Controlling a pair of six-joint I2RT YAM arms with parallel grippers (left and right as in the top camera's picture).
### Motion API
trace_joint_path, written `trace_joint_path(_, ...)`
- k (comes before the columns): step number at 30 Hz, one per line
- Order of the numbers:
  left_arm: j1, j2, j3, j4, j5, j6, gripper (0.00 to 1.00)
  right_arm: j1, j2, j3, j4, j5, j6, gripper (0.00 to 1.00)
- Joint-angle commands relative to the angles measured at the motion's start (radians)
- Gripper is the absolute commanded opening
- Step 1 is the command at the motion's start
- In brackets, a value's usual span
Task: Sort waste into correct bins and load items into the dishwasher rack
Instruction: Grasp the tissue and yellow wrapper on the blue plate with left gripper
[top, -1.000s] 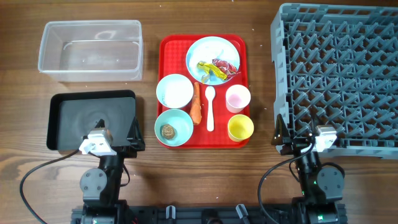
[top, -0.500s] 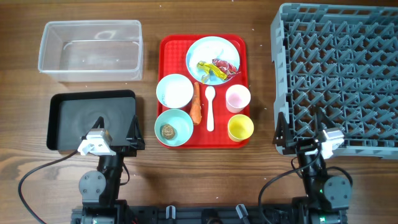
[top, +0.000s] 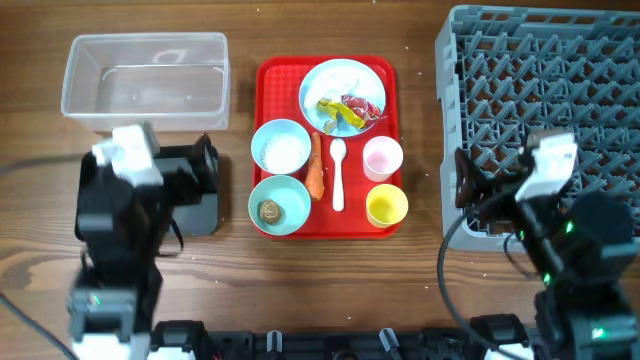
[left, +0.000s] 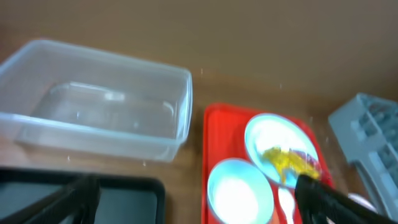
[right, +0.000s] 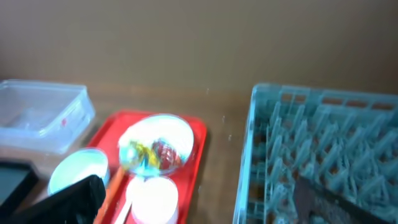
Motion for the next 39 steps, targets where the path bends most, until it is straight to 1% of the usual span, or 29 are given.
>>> trace_joint_path(1,0.005,0.213,0.283,-0.188,0.060,0.080,1.00,0.004,0.156,0.187,-0.132,-0.068,-0.016,1.00)
trace_joint_path(3,0.004,0.342,0.453,-0.362,0.082,0.084,1.00,0.004,0.233,0.265,-0.204,-0.102,-0.016,1.00)
trace_joint_path(4,0.004,0.401,0.531,-0.426,0.097,0.084,1.00,0.004,0.266,0.291,-0.222,-0.114,-0.017,1.00)
trace_joint_path(5,0.004,0.447,0.579,-0.452,0.097,0.083,1.00,0.004,0.283,0.294,-0.221,-0.114,-0.017,0.99)
trace_joint_path(6,0.004,0.484,0.596,-0.441,0.129,0.082,1.00,0.004,0.301,0.294,-0.222,-0.127,-0.003,1.00)
trace_joint_path(8,0.004,0.518,0.596,-0.395,0.259,0.083,1.00,0.004,0.308,0.294,-0.245,-0.145,0.021,1.00)
trace_joint_path(10,0.000,0.539,0.597,-0.288,0.373,0.082,1.00,0.004,0.303,0.294,-0.270,-0.145,0.026,1.00)
trace_joint_path(11,-0.010,0.552,0.600,-0.250,0.377,0.082,1.00,0.004,0.301,0.294,-0.274,-0.145,0.026,1.00)
trace_joint_path(12,-0.029,0.578,0.611,-0.213,0.359,0.082,1.00,0.004,0.298,0.294,-0.275,-0.145,0.029,1.00)
trace_joint_path(13,-0.091,0.682,0.665,-0.176,0.284,0.083,1.00,0.004,0.286,0.294,-0.276,-0.169,0.036,1.00)
trace_joint_path(14,-0.143,0.787,0.726,-0.176,0.224,0.083,1.00,0.004,0.281,0.294,-0.282,-0.179,0.037,1.00)
trace_joint_path(16,-0.208,0.925,0.802,-0.173,0.172,0.092,1.00,0.004,0.280,0.294,-0.307,-0.179,0.039,1.00)
trace_joint_path(17,-0.262,1.040,0.855,-0.160,0.132,0.108,1.00,0.004,0.281,0.294,-0.330,-0.178,0.064,1.00)
trace_joint_path(19,-0.341,1.197,0.885,-0.090,0.050,0.108,1.00,0.004,0.281,0.294,-0.369,-0.178,0.067,1.00)
trace_joint_path(20,-0.375,1.268,0.885,-0.047,0.042,0.106,0.96,0.004,0.281,0.294,-0.380,-0.178,0.067,1.00)
trace_joint_path(22,-0.408,1.335,0.885,-0.004,0.042,0.101,0.90,0.004,0.282,0.294,-0.386,-0.178,0.067,1.00)
trace_joint_path(25,-0.454,1.434,0.885,0.036,0.038,0.100,0.76,0.004,0.282,0.291,-0.394,-0.178,0.067,1.00)
trace_joint_path(27,-0.457,1.458,0.885,0.051,0.039,0.101,0.60,0.004,0.282,0.291,-0.402,-0.177,0.067,1.00)
trace_joint_path(29,-0.455,1.475,0.885,0.060,0.019,0.101,0.40,0.004,0.288,0.290,-0.410,-0.177,0.066,1.00)
trace_joint_path(31,-0.455,1.486,0.885,0.060,0.009,0.101,0.30,0.004,0.292,0.290,-0.413,-0.177,0.066,1.00)
trace_joint_path(32,-0.455,1.490,0.885,0.058,0.009,0.101,0.23,0.004,0.295,0.290,-0.412,-0.177,0.066,1.00)
trace_joint_path(33,-0.455,1.490,0.885,0.059,0.009,0.101,0.10,0.004,0.300,0.290,-0.411,-0.177,0.066,1.00)
trace_joint_path(34,-0.455,1.488,0.885,0.063,0.010,0.101,0.04,0.004,0.307,0.290,-0.410,-0.177,0.066,1.00)
trace_joint_path(36,-0.455,1.475,0.885,0.060,0.010,0.100,0.04,0.004,0.319,0.290,-0.412,-0.177,0.066,1.00)
trace_joint_path(38,-0.454,1.419,0.885,0.047,0.008,0.101,0.04,0.004,0.333,0.290,-0.411,-0.177,0.066,1.00)
trace_joint_path(39,-0.449,1.340,0.885,0.031,-0.051,0.100,0.04,0.004,0.343,0.290,-0.412,-0.177,0.066,0.99)
